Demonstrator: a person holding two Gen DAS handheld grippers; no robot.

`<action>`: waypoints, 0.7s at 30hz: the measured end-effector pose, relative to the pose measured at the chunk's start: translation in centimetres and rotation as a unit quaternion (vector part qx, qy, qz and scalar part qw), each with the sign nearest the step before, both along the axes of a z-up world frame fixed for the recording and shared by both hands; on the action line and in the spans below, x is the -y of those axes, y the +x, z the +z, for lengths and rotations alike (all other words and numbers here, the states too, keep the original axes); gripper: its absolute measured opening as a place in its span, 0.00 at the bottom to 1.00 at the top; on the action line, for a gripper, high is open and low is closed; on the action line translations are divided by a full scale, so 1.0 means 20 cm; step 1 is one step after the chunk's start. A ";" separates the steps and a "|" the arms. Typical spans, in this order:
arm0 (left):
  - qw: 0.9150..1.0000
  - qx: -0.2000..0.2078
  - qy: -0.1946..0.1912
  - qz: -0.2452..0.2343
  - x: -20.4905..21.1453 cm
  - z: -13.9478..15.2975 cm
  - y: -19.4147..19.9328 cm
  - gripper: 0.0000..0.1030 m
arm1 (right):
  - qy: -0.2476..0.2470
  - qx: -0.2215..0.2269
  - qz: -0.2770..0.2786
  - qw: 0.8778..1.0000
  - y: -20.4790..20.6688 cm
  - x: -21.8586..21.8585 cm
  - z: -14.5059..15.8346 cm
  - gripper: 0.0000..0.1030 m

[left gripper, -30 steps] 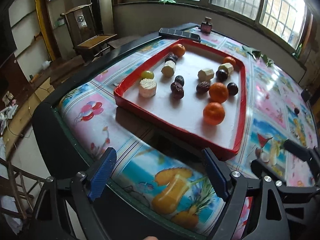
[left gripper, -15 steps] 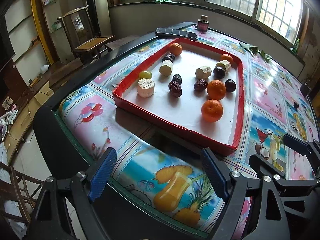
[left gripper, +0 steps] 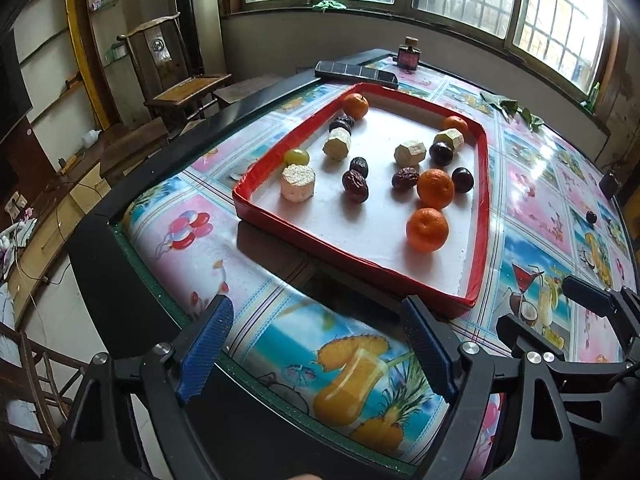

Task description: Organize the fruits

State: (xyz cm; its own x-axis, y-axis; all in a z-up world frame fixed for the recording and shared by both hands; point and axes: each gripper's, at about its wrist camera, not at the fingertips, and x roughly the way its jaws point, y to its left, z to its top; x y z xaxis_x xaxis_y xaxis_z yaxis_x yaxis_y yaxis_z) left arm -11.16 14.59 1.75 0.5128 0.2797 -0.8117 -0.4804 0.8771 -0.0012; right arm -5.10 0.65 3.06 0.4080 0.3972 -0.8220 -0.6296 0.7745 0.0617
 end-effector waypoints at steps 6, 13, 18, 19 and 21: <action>1.000 -0.006 -0.008 -0.009 0.00 -0.01 0.01 0.83 | 0.000 0.000 0.000 1.000 0.00 0.00 0.00 0.87; 1.000 -0.009 -0.013 -0.015 0.00 -0.02 0.01 0.83 | -0.002 -0.002 -0.001 1.000 0.01 0.01 -0.01 0.87; 1.000 -0.003 -0.003 -0.020 0.02 -0.01 0.01 0.84 | -0.002 -0.001 -0.001 1.000 0.01 0.01 -0.02 0.87; 1.000 -0.001 -0.002 -0.019 0.02 -0.01 0.00 0.83 | -0.002 0.000 -0.001 1.000 0.01 0.01 -0.01 0.87; 1.000 0.005 -0.003 -0.016 0.02 0.00 0.00 0.83 | -0.002 -0.001 -0.001 1.000 0.01 0.01 -0.01 0.87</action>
